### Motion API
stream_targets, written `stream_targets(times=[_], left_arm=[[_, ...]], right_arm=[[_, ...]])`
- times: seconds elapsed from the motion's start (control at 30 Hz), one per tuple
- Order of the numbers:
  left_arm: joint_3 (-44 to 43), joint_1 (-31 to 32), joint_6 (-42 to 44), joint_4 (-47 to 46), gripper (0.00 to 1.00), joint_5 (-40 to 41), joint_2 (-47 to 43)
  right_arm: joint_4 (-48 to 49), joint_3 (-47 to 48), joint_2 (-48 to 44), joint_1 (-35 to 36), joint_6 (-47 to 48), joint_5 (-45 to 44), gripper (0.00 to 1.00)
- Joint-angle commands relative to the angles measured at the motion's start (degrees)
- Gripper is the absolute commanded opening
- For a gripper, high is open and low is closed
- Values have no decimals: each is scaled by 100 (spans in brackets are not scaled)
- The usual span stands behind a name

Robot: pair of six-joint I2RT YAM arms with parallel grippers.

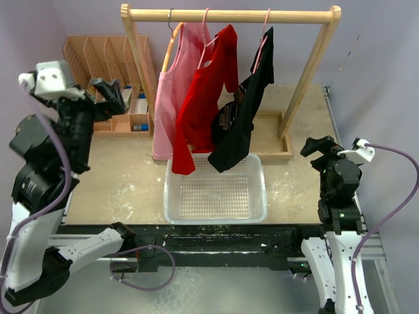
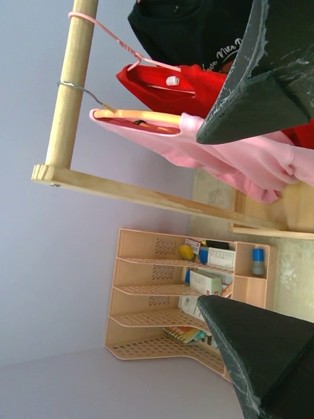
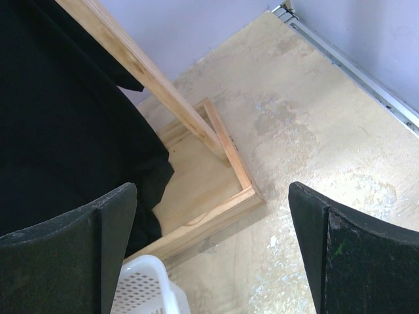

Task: Remove the t-shirt from the hanger

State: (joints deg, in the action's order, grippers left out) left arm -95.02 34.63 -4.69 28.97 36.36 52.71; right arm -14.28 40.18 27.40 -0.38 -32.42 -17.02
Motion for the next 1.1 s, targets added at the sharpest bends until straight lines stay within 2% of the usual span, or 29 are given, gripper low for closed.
stream_targets(times=[0.0,0.13,0.33,0.6,0.73,0.77,0.87,1.07], left_arm=[[-750,17,317,412,99,-199,692],[-1203,17,350,581,100,-408,1136],[-1776,15,398,672,92,-716,1623],[-2797,17,485,980,92,-1236,2461],[-3120,15,644,972,92,-1167,2857],[-3223,8,665,994,91,-1163,2958],[-3509,8,650,1112,77,-1302,3250],[-3936,-157,531,1296,67,-1417,3723]], right_arm=[[235,202,57,16,-1,23,100],[251,217,47,21,9,67,100],[169,292,43,21,49,37,100],[62,383,60,21,28,50,100],[-6,385,-16,21,15,89,100],[-24,387,-37,21,5,104,100],[-75,392,-80,21,-21,143,100],[-225,502,-127,21,-80,329,100]])
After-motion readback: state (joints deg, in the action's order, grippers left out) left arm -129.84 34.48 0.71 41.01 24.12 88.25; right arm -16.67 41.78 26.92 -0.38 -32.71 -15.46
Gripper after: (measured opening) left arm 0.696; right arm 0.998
